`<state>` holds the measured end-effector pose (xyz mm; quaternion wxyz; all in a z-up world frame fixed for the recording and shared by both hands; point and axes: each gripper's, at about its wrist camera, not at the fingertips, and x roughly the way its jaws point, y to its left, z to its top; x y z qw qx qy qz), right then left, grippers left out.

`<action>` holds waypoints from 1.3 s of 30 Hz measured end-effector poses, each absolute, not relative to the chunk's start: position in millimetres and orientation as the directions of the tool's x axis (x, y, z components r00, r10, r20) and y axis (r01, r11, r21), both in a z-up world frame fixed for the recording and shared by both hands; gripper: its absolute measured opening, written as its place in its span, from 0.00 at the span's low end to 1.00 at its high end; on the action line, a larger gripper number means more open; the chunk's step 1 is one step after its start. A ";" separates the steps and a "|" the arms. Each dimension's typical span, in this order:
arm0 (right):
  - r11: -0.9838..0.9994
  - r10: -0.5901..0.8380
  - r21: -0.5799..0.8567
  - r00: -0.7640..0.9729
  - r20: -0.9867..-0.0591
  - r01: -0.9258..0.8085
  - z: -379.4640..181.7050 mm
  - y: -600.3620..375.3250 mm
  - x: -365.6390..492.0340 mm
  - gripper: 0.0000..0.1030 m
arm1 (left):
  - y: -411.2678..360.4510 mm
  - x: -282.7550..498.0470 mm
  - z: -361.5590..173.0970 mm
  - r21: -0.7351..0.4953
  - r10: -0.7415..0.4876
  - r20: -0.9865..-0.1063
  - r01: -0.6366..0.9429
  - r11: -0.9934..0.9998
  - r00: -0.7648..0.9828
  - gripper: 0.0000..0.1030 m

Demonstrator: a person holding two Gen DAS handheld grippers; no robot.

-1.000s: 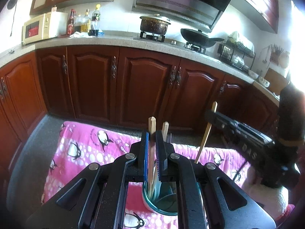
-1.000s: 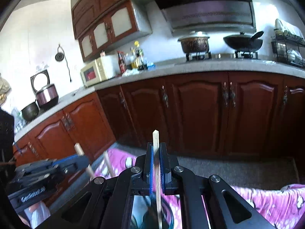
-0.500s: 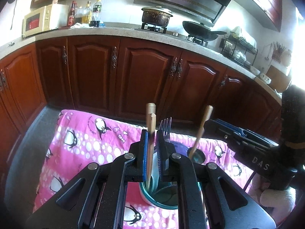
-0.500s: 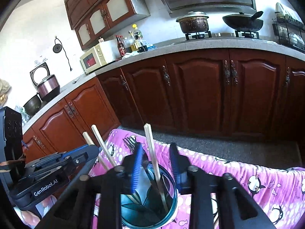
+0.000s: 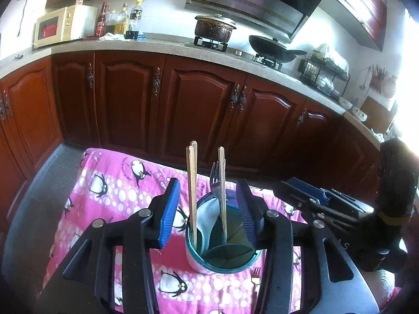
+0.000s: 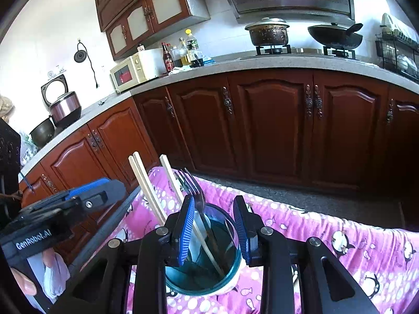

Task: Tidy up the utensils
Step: 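Move both tools back to the cloth and grasp a chopstick with the right tool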

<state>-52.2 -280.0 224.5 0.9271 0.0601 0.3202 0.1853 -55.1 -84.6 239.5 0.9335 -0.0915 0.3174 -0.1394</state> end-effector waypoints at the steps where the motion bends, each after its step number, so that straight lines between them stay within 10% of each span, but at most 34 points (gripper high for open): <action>1: 0.928 0.373 0.218 0.730 -0.572 -0.303 225.4 -280.6 -55.5 0.28 | -84.2 -57.1 240.3 -0.263 -0.321 -0.566 0.203 0.943 0.759 0.46; 31: 0.967 0.238 0.246 0.581 -0.778 -0.067 116.7 -378.6 -149.8 0.39 | -141.3 -142.2 179.3 -0.248 -0.420 -0.675 0.349 0.904 0.606 0.50; 39: 0.944 0.314 0.321 0.484 -0.817 -0.070 76.2 -369.1 -136.9 0.25 | -160.8 -146.5 127.2 -0.209 -0.381 -0.761 0.358 0.910 0.525 0.50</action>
